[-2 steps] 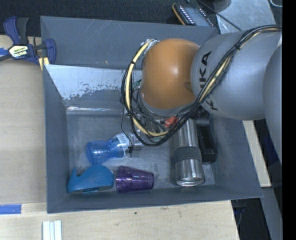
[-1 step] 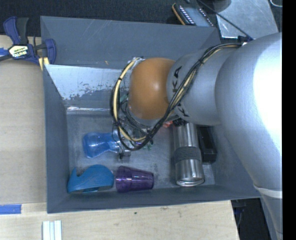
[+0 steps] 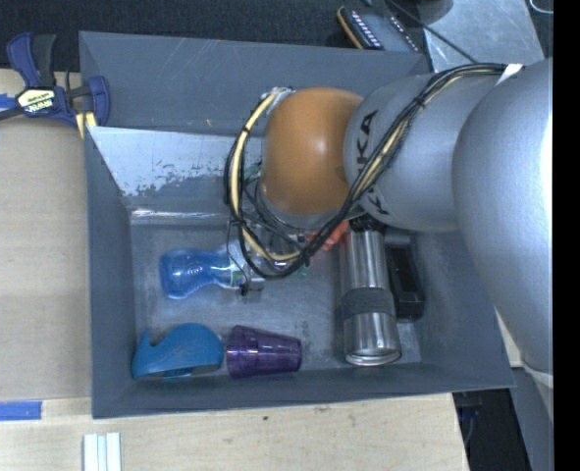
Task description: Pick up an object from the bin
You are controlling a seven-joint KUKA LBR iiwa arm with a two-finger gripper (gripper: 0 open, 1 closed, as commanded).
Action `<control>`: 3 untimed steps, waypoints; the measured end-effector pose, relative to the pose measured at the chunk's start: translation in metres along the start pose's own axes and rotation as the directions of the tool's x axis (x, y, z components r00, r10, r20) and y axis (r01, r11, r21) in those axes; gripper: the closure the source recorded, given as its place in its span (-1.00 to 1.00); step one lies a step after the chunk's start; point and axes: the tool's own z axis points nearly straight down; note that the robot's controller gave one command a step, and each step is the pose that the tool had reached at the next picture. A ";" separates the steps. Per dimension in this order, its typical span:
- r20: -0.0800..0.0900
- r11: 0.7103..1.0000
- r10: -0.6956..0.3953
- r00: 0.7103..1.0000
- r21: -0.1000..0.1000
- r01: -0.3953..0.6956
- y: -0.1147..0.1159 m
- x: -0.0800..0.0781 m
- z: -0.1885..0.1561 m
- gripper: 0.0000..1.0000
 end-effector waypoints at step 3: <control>0.000 1.000 0.028 1.000 -0.001 -0.028 -0.018 -0.010 0.045 1.00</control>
Offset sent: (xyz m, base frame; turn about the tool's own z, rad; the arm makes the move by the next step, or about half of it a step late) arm -0.0008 0.0177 -0.0451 0.1047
